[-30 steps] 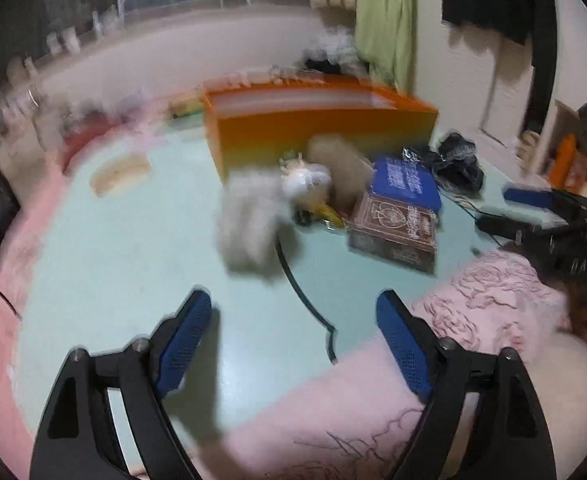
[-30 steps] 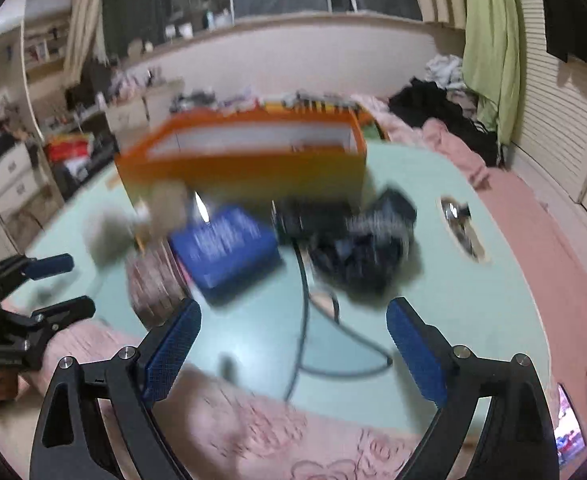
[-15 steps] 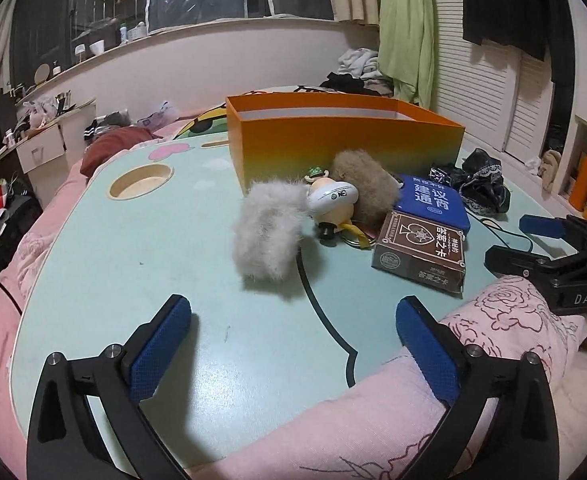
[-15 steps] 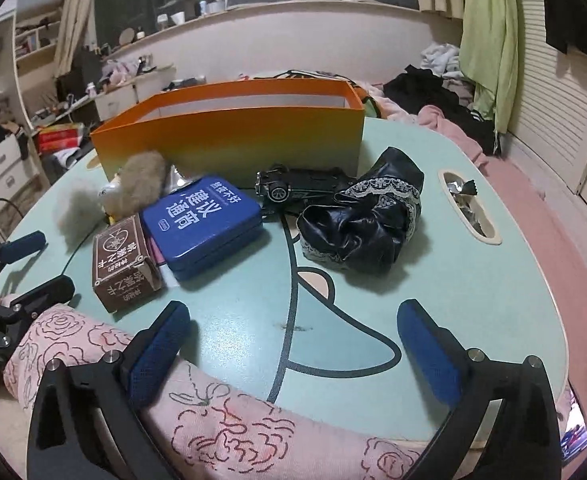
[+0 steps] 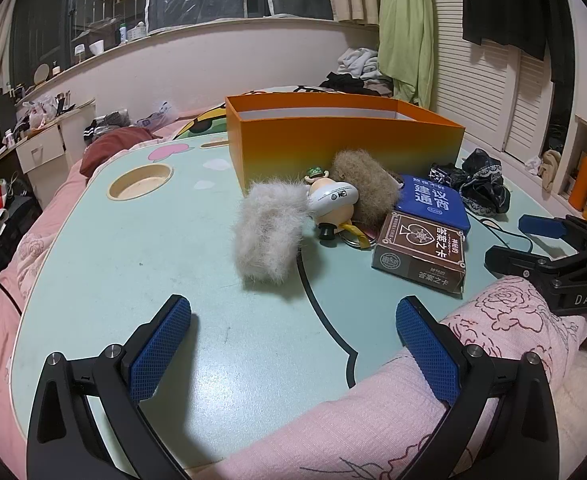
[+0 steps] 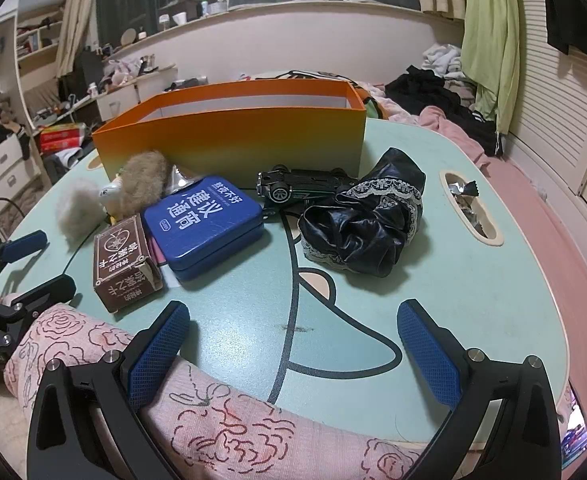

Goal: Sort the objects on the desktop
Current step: 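Grasp the grey pompom with the left tool while the right tool grasps the black lace fabric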

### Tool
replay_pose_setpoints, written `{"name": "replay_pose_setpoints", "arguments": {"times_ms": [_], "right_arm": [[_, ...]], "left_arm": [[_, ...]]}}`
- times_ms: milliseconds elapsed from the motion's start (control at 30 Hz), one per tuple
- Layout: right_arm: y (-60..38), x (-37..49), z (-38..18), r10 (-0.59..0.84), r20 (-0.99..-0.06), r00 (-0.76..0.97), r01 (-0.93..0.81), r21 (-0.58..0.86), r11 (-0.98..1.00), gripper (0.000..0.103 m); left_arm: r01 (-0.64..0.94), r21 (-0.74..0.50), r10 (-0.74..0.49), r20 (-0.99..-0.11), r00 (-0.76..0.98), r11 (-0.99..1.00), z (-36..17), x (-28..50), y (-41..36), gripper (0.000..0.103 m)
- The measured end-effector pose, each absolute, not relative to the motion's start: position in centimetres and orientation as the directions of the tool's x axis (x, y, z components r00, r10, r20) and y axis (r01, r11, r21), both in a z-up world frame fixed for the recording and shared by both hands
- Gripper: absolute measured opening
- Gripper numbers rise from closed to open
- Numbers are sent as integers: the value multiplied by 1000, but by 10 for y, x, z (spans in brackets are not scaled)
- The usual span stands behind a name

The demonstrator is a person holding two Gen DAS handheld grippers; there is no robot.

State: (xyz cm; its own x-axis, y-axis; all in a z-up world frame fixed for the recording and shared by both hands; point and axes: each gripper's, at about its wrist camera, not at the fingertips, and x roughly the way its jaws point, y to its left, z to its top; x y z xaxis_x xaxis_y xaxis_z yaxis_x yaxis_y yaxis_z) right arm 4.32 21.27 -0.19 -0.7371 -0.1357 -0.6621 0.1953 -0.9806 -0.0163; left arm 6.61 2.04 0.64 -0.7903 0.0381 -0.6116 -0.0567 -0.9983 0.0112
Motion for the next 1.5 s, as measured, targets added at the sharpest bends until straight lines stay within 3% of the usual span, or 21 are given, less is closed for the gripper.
{"name": "replay_pose_setpoints", "arguments": {"times_ms": [233,533,633,700,867,1100,1133,1167,1200,1233,1267,1500], "right_arm": [[209,45,0,-140,-662,-736,200,-15,-980,103],[210,45,1,-142,-663,-735,202,-14,-979,103],[209,45,3,-162,-654,-739,209,7,-978,103],[219,48,8,-227,-627,-746,228,81,-970,103],[256,49,33,-261,-534,-804,132,268,-954,102],[263,-5,53,-196,-622,-758,33,264,-964,98],[263,-11,47,-214,-655,-725,27,283,-959,91],[267,-17,38,-249,-687,-683,22,321,-947,58],[269,-17,31,-299,-681,-668,29,377,-926,40],[271,-12,29,-313,-667,-676,38,393,-919,33],[271,-5,28,-323,-655,-683,56,394,-917,29],[262,40,64,-352,-526,-774,201,322,-925,27]], "left_arm": [[-67,-14,61,-622,-780,-998,17,62,15,101],[10,-6,-4,-626,-779,-1000,35,31,4,79],[1,-28,19,-696,-718,-1000,22,14,1,41],[1,-18,12,-664,-747,-1000,20,22,3,23],[9,14,-15,-595,-804,-1000,10,43,12,23],[6,35,-26,-590,-807,-999,13,42,14,23],[7,33,-25,-590,-807,-999,13,42,13,23],[8,32,-25,-589,-808,-999,13,42,14,23],[9,31,-25,-587,-809,-999,14,42,14,23],[9,27,-23,-584,-812,-1000,15,43,13,23],[7,22,-18,-578,-815,-1000,15,44,12,23],[-24,3,18,-552,-834,-1000,36,54,9,23]]}}
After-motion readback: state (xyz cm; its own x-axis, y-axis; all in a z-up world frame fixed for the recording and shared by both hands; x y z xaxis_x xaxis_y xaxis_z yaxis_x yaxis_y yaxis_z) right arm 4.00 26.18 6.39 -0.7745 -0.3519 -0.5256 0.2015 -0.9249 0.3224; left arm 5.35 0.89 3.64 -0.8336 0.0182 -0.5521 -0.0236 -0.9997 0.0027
